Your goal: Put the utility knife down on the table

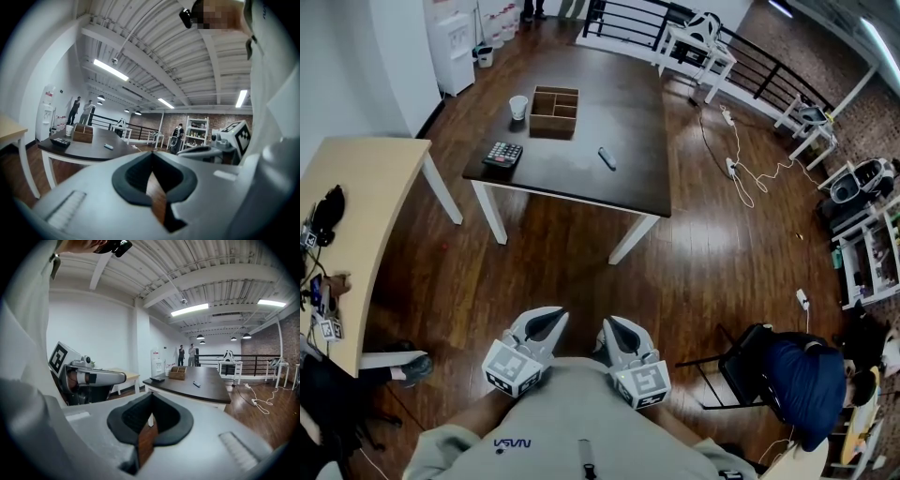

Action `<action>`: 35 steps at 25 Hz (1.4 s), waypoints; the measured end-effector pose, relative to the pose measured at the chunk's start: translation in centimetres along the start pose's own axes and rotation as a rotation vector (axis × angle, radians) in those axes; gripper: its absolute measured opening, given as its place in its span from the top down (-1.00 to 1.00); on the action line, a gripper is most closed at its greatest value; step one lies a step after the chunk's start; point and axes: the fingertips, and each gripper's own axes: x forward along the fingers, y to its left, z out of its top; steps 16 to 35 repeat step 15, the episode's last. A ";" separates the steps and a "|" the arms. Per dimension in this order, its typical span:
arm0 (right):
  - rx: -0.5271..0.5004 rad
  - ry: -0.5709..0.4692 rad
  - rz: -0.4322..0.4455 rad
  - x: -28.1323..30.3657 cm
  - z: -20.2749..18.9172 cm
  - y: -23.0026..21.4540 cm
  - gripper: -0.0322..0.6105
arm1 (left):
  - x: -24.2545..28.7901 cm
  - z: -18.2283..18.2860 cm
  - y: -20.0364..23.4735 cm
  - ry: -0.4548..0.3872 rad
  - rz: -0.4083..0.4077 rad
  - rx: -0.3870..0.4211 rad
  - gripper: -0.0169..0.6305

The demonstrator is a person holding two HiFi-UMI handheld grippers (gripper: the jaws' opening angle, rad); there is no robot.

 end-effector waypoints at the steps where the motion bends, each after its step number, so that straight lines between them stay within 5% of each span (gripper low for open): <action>1: 0.000 0.000 0.001 0.0 0.0 0.0 0.90 | -0.1 0.0 0.0 -0.001 0.003 0.000 0.94; 35: -0.002 -0.001 0.018 0.5 -0.2 0.8 0.90 | -0.8 -0.1 0.5 -0.003 0.011 0.004 0.94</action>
